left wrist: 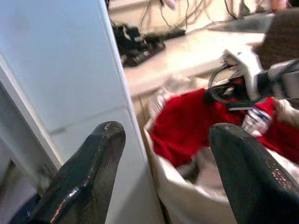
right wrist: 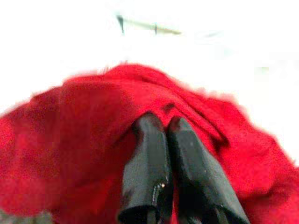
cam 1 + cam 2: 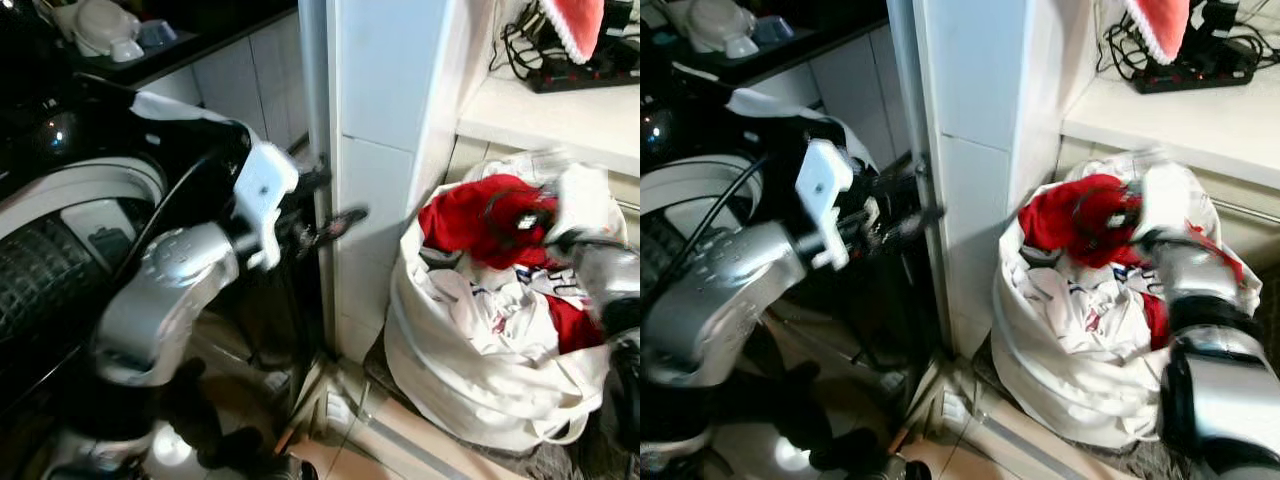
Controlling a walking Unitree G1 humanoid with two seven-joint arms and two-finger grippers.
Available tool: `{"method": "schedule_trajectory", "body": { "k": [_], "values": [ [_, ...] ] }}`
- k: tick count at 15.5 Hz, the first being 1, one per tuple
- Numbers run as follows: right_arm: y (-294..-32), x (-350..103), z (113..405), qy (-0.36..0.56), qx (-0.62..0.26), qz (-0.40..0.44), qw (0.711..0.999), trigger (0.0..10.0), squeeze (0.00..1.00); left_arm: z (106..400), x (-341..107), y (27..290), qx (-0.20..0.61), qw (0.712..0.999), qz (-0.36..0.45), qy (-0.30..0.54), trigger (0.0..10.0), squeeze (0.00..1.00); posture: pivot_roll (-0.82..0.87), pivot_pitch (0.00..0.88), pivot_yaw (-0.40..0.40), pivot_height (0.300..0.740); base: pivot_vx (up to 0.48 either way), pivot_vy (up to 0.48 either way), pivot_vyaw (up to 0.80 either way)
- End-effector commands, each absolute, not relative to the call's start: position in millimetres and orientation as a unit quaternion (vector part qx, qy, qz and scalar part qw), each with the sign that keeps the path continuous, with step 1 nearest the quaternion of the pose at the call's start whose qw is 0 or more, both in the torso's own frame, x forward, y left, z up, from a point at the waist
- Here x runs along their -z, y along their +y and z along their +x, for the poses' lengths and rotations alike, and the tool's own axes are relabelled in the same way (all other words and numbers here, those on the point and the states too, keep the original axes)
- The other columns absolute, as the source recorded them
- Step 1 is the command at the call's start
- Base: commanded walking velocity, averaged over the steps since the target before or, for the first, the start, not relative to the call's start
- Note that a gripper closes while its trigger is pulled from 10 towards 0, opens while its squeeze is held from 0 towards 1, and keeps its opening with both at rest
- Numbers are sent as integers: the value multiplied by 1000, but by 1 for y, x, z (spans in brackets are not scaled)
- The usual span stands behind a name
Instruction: Clothes washing
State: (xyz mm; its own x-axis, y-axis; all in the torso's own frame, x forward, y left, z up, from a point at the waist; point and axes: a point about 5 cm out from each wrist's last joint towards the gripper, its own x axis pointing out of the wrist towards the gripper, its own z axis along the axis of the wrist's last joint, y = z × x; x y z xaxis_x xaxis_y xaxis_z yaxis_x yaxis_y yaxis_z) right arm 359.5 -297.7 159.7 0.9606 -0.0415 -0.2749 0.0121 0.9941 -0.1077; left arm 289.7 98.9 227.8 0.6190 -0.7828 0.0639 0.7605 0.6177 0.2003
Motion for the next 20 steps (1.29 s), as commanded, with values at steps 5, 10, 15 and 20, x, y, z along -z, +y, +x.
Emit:
{"method": "schedule_trajectory", "body": {
  "k": [5,10,15,20],
  "values": [
    [-287,-261,330,6,-122,-43,992,0,0,305,-250,94,385,911,53,-137,10000,0,-3,0,111,740,0,0,0],
    [-250,-364,297,-173,-303,147,926,0,0,309,-295,96,383,889,-118,-223,10000,1000,4,0,92,740,0,0,0],
    [-176,-355,300,-129,-434,178,874,0,0,296,-304,73,503,824,-159,-207,10000,1000,8,0,81,740,0,0,0],
    [-128,-359,303,-117,-482,233,837,0,0,280,-284,41,577,778,-202,-141,10000,86,3,0,76,740,0,0,0]
  ]
}}
